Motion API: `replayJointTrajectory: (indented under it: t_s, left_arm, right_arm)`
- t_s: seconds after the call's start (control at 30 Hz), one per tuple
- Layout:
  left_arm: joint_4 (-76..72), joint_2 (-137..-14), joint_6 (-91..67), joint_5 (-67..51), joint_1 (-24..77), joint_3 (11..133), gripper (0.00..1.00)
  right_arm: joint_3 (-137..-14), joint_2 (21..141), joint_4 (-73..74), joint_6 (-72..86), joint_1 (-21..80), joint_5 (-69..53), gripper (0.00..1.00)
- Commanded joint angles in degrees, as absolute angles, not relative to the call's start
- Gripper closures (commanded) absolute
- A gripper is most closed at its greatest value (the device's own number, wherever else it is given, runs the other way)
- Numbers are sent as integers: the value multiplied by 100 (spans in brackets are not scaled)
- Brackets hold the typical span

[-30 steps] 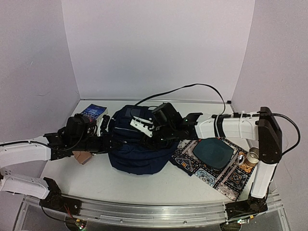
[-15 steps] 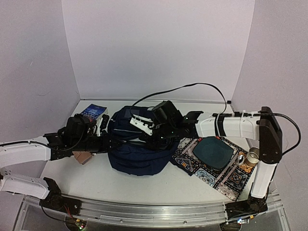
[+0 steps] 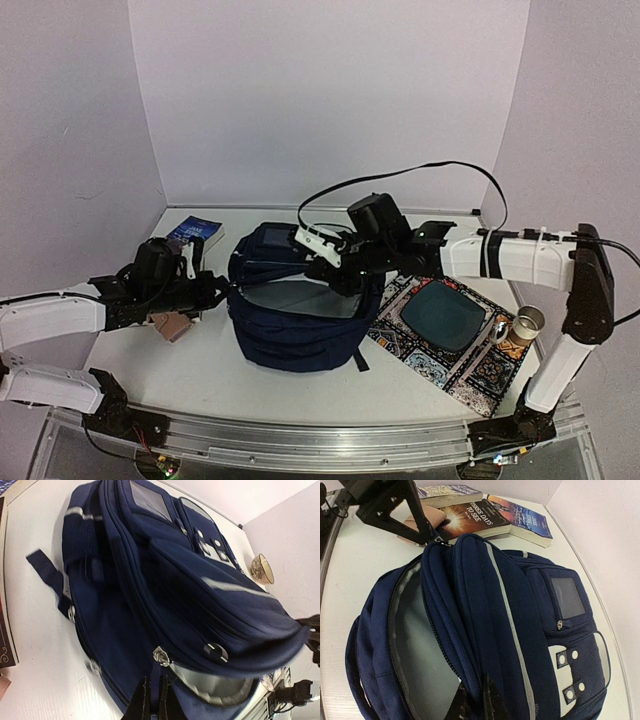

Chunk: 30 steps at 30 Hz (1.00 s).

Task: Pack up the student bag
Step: Unzip the second largest pocket of the student bag, then grab the card case at the center of the board.

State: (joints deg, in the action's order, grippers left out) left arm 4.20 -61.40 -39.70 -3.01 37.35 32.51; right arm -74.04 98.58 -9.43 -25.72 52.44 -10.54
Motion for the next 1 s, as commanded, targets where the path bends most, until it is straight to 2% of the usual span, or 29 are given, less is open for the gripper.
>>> replayJointTrajectory:
  t_s: [0.0,0.3,0.43,0.57,0.77,0.83,0.87,0.97]
  left_arm:
    - [542,-6378,-4014,716,3356,3138,100]
    - [-88,-7289,-3968,1232,3265,3071,100]
    - [-81,-7299,-3976,1217,3251,3128,92]
    - [386,-6897,-4009,1370,3248,3196,70]
    - [1094,-6243,-4401,1531,3235,3269,26]
    - [1299,-6066,-4640,1547,3223,3236,5]
    - [1386,-5986,-4764,1573,3212,3225,1]
    - [1765,-5811,-5175,1744,3168,3247,1]
  right_arm:
    - [-7500,9250,-1222,-2592,5147,-1554,100]
    - [-7730,9513,-1585,-2311,5144,-1488,100]
    - [-7783,9628,-1668,-2211,5149,-1339,100]
    - [-7851,9773,-1661,-2157,5148,-1307,100]
    - [-7904,9931,-1653,-2093,5150,-1315,100]
    - [-7916,9966,-1652,-2086,5147,-1303,100]
    - [-7920,9981,-1651,-2083,5150,-1295,100]
    - [-7918,10002,-1652,-2082,5154,-1321,100]
